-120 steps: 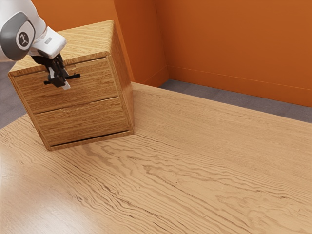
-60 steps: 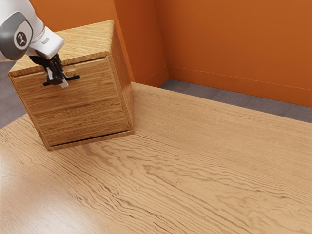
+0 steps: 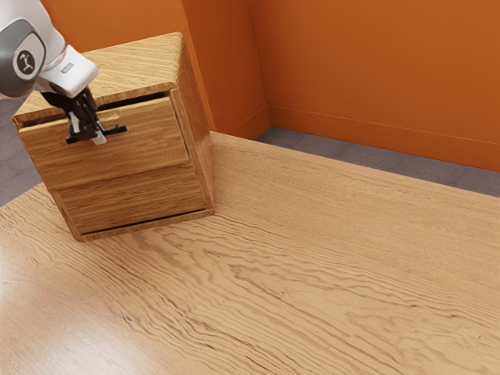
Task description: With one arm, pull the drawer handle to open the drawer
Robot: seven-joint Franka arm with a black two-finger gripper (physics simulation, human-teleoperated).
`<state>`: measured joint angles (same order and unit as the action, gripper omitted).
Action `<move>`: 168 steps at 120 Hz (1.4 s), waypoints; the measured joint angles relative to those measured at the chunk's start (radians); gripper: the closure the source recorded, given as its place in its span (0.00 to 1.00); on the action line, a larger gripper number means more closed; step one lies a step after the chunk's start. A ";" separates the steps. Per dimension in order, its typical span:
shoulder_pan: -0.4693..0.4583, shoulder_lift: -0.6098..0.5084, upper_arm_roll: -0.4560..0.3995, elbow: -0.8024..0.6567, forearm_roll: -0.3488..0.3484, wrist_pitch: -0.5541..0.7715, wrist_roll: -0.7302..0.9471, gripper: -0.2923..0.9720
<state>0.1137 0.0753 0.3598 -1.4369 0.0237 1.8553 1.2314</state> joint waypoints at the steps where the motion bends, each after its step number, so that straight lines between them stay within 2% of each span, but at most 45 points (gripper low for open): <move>1: 0.000 -0.001 0.000 -0.002 0.000 0.000 0.000 0.78; 85: -0.032 -0.113 0.002 -0.123 0.013 -0.011 0.015 0.80; 102: -0.002 -0.151 0.001 -0.160 0.021 -0.012 0.017 0.80; 122: -0.009 -0.184 -0.003 -0.189 0.030 -0.013 0.019 0.79; 168: 0.004 -0.225 -0.057 -0.239 0.032 -0.012 0.016 0.80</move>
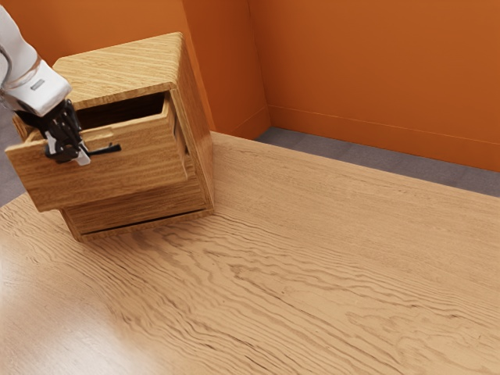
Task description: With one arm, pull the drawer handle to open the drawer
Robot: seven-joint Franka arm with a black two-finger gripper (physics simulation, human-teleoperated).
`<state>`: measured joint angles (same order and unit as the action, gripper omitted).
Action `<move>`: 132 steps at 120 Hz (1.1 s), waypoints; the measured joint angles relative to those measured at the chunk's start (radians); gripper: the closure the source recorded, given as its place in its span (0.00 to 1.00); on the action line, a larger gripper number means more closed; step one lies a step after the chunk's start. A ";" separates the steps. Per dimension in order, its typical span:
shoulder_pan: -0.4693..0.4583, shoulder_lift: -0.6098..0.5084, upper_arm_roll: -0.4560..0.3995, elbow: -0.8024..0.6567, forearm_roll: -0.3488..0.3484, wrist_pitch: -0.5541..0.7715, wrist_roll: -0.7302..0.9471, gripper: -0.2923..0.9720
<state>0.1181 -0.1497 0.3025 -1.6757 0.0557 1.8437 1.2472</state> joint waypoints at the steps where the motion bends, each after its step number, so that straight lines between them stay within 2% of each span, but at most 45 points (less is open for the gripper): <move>1: 0.000 0.000 -0.001 -0.001 0.000 0.000 0.000 0.80; 58: 0.000 -0.079 -0.006 -0.072 0.001 0.000 -0.007 0.80; 132: 0.001 -0.199 -0.061 -0.181 0.013 -0.010 -0.016 0.80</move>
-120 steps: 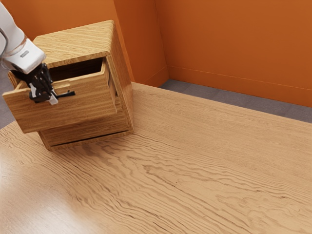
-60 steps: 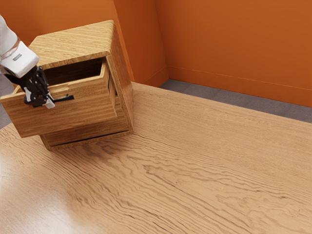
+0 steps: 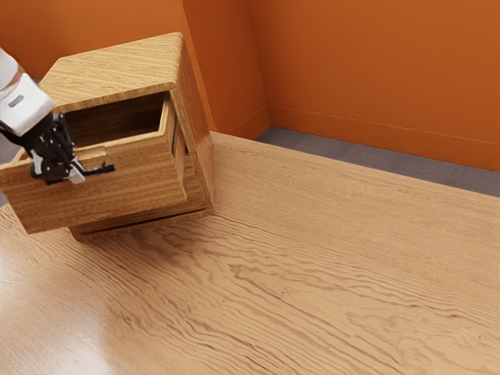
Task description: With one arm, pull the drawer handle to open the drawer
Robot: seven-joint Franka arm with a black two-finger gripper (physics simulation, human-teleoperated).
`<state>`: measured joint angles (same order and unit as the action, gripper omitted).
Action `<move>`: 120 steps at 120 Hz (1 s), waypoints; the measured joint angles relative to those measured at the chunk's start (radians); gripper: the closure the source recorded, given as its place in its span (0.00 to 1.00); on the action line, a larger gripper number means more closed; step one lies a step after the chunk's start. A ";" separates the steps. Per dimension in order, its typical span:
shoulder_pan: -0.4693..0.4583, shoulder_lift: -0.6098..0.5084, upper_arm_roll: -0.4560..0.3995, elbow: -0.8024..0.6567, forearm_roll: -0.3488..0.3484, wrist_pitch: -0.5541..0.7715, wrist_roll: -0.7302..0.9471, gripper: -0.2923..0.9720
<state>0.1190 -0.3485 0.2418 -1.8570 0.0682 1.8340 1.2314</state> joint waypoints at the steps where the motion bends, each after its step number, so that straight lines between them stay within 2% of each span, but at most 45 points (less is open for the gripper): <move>1: 0.000 -0.002 -0.001 -0.001 0.001 0.000 0.000 0.80; 74: 0.001 -0.104 -0.043 -0.092 0.029 -0.018 -0.019 0.80; 96: 0.001 -0.173 -0.051 -0.107 0.039 -0.040 -0.026 0.79; 120: -0.001 -0.210 -0.200 0.047 0.074 -0.177 -0.020 0.48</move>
<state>0.1184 -0.5584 0.0419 -1.8098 0.1424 1.6566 1.2113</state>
